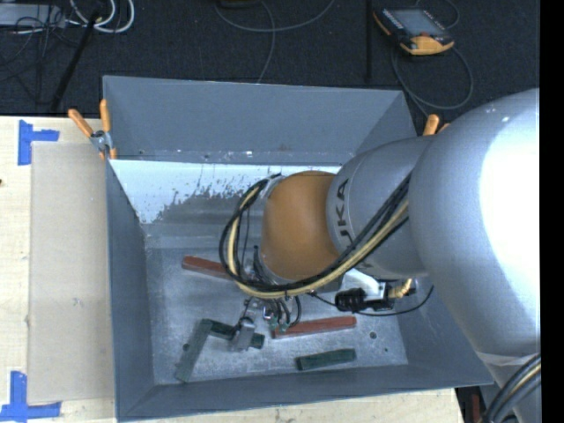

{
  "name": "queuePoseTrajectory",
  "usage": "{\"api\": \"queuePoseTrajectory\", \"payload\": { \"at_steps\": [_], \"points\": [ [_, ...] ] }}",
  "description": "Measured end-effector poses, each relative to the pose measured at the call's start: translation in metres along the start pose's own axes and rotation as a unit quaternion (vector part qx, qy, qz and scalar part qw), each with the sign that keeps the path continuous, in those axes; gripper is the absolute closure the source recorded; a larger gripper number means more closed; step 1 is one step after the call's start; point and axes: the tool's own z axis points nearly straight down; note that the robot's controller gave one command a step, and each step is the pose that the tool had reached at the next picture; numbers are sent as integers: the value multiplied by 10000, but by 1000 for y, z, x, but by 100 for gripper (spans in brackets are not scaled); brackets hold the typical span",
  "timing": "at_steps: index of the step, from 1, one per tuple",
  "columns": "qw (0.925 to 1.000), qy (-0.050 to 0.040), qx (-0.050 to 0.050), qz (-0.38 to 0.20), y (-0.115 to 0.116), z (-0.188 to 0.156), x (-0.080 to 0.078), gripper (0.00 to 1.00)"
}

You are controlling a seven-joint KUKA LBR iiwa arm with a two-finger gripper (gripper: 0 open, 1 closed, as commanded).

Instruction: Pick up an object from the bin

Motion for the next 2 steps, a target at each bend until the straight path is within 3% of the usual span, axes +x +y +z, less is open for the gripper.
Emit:
{"api": "queuePoseTrajectory", "payload": {
  "at_steps": [1, 2],
  "points": [
    [9999, 33, 3, 113, -10, 9, 22, 0],
    [9999, 20, -5, 131, -9, 8, 21, 100]
  ]
}}
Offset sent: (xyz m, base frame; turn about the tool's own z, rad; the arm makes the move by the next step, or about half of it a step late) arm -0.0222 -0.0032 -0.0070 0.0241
